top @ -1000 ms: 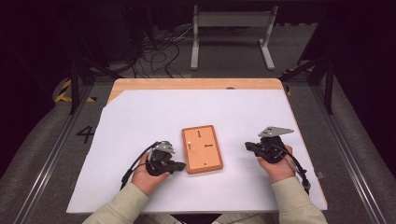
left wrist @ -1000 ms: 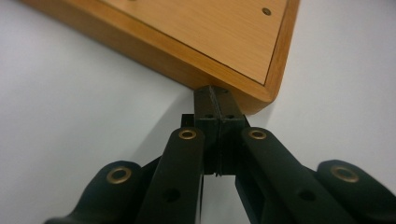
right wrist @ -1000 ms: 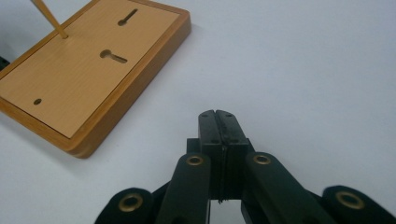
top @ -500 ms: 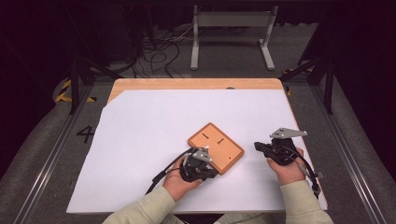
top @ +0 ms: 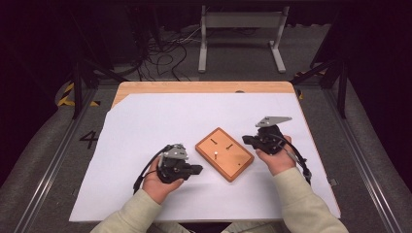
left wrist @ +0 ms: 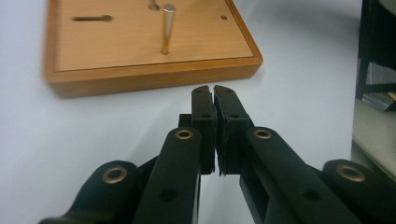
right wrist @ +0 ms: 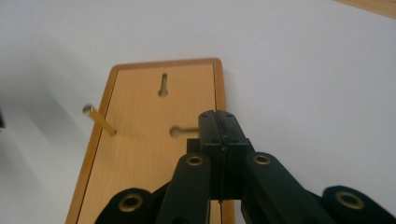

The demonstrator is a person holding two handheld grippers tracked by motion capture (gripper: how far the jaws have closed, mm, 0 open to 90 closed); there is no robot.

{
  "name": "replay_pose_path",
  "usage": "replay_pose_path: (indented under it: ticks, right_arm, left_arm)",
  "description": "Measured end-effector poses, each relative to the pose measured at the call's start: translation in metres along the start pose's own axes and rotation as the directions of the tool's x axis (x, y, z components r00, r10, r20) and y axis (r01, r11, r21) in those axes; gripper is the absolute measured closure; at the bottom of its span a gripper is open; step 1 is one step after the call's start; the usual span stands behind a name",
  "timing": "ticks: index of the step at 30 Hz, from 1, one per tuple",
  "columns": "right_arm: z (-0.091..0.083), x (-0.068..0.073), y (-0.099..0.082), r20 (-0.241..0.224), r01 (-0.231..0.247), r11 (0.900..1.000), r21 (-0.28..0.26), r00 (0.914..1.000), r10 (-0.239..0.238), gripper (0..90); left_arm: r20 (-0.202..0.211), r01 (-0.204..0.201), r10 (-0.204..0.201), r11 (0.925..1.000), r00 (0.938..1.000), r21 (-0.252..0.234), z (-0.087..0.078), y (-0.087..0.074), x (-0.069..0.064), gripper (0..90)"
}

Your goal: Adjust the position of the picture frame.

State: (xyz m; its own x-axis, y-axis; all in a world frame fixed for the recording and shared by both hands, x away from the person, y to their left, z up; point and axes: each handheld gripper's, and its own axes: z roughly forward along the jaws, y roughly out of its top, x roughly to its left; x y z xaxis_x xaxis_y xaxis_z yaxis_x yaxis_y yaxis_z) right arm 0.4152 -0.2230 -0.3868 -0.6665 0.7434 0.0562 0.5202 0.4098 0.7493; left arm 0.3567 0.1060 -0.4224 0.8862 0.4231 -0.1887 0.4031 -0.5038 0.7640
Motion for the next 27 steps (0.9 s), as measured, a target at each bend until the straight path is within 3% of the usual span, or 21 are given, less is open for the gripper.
replay_pose_path:
  ticks: [2,9,13,17,20,23,25,27]
  right_arm:
    - [0.014,0.000,0.015,-0.009,0.027,0.9994,0.023,0.9996,-0.027,90.0]
    - [0.063,-0.008,0.045,0.026,0.040,0.9912,0.126,0.9987,-0.043,90.0]
    - [0.088,-0.013,0.055,0.055,0.027,0.9833,0.180,0.9978,-0.037,90.0]
    - [0.114,-0.016,0.060,0.097,0.029,0.9665,0.255,0.9937,-0.056,90.0]
    - [0.123,-0.017,0.061,0.078,0.027,0.9583,0.285,0.9957,-0.051,90.0]
    - [0.130,-0.012,0.063,0.085,0.062,0.9474,0.314,0.9920,-0.093,90.0]
    - [0.133,-0.009,0.063,0.056,0.067,0.9474,0.313,0.9945,-0.089,90.0]
    - [0.137,0.000,0.065,0.025,0.111,0.9401,0.323,0.9918,-0.125,90.0]
  left_arm:
    - [-0.017,0.009,-0.009,0.9998,0.9998,-0.020,-0.014,-0.008,0.002,86.8]
    - [-0.087,0.057,-0.063,0.9959,0.9942,-0.069,-0.047,-0.031,0.011,86.4]
    - [-0.104,0.072,-0.081,0.9939,0.9913,-0.083,-0.056,-0.038,0.012,86.1]
    - [-0.120,0.101,-0.110,0.9918,0.9867,-0.077,-0.059,-0.046,0.016,86.2]
    - [-0.120,0.118,-0.128,0.9894,0.9845,-0.085,-0.062,-0.050,0.020,86.2]
    - [-0.105,0.151,-0.161,0.9836,0.9814,-0.099,-0.064,-0.053,0.023,86.6]
    - [-0.103,0.162,-0.172,0.9816,0.9797,-0.101,-0.064,-0.054,0.024,86.7]
    - [-0.105,0.161,-0.171,0.9821,0.9796,-0.098,-0.065,-0.055,0.025,86.8]
